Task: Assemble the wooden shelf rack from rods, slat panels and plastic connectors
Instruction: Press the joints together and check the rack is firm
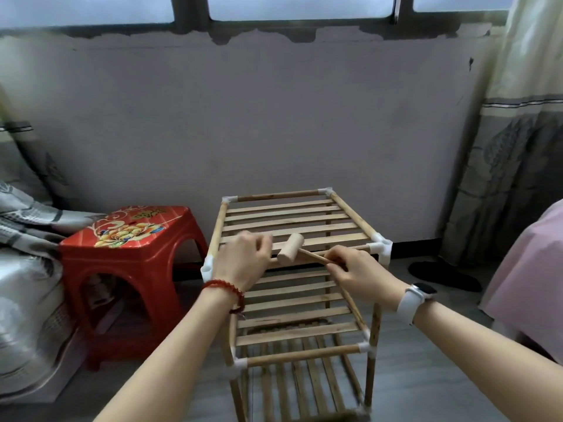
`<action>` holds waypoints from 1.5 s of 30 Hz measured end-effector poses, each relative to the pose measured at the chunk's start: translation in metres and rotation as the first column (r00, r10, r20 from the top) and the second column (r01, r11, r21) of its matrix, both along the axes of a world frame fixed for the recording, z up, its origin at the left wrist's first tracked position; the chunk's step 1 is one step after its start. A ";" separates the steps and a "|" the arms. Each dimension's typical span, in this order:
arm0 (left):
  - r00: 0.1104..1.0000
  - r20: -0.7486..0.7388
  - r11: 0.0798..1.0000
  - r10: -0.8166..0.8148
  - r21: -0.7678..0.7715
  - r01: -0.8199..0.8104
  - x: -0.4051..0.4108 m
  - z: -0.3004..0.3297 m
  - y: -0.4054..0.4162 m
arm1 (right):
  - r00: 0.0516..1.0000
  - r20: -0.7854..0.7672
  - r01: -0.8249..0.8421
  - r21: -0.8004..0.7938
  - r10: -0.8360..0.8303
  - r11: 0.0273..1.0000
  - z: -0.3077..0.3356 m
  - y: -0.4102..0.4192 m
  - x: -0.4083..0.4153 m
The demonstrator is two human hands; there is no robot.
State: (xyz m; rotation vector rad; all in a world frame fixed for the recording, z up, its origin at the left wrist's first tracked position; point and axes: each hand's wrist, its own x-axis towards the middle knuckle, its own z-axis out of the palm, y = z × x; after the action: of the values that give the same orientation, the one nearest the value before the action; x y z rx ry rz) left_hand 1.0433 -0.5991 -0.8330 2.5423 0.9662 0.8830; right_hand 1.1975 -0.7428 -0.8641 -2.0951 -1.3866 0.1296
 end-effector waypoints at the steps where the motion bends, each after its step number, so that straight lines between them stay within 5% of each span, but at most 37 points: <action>1: 0.993 0.080 0.994 0.090 0.059 -0.094 -0.004 0.001 0.010 | 0.998 -0.068 0.005 0.048 -0.002 0.999 -0.002 -0.001 0.005; 3: 0.982 0.074 0.984 0.172 0.024 -0.174 -0.012 -0.003 0.035 | 0.984 -0.176 0.009 0.120 0.012 0.993 -0.005 -0.001 0.011; 5: 0.991 -0.024 0.973 0.130 -0.187 -0.132 -0.019 -0.013 0.053 | 0.967 -0.251 0.007 0.170 0.036 0.985 -0.005 0.001 0.012; 7: 0.999 -0.013 0.935 0.046 -0.353 -0.047 -0.023 -0.025 0.057 | 0.945 -0.319 0.004 0.214 0.066 0.977 -0.003 0.005 0.010; 13: 0.956 0.140 0.789 -0.258 -0.540 0.293 -0.031 -0.026 0.033 | 0.934 -0.355 0.082 0.301 0.032 0.950 0.003 0.010 0.007; 18: 0.818 -0.126 0.796 -0.562 -0.351 0.493 -0.025 -0.029 0.004 | 0.831 -0.535 0.066 0.370 0.154 0.927 0.009 -0.013 0.016; 22: 0.866 -0.117 0.863 -0.486 0.092 0.497 -0.004 -0.026 -0.023 | 0.782 -0.607 0.130 0.377 0.139 0.917 0.010 -0.044 0.029; 25: 0.903 -0.221 0.882 -0.369 0.225 0.415 0.021 -0.025 -0.047 | 0.784 -0.616 0.236 0.410 0.076 0.881 0.012 -0.071 0.038; 32: 0.851 -0.172 0.817 -0.497 0.239 0.525 0.117 -0.044 -0.136 | 0.844 -0.448 0.457 0.314 -0.295 0.832 0.028 -0.142 0.071; 37: 0.748 -0.198 0.722 -0.634 0.197 0.663 0.157 -0.048 -0.152 | 0.852 -0.047 0.523 0.134 -0.522 0.842 0.045 -0.183 0.089; 40: 0.808 -0.303 0.761 -0.506 0.285 0.583 0.161 -0.051 -0.147 | 0.831 0.156 0.545 -0.029 -0.534 0.838 0.055 -0.183 0.091; 42: 0.829 -0.321 0.770 -0.459 0.321 0.551 0.161 -0.055 -0.146 | 0.825 0.202 0.532 0.035 -0.528 0.846 0.078 -0.180 0.090; 45: 0.822 -0.314 0.754 -0.475 0.336 0.565 0.163 -0.054 -0.145 | 0.770 0.193 0.498 0.415 -0.609 0.761 0.109 -0.174 0.086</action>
State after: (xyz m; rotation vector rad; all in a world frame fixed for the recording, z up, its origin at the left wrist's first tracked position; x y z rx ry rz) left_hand 1.2059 -0.7436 -0.8873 3.0726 0.0481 0.7053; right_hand 1.2834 -0.9169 -0.7553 -2.1850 -0.7906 -0.6837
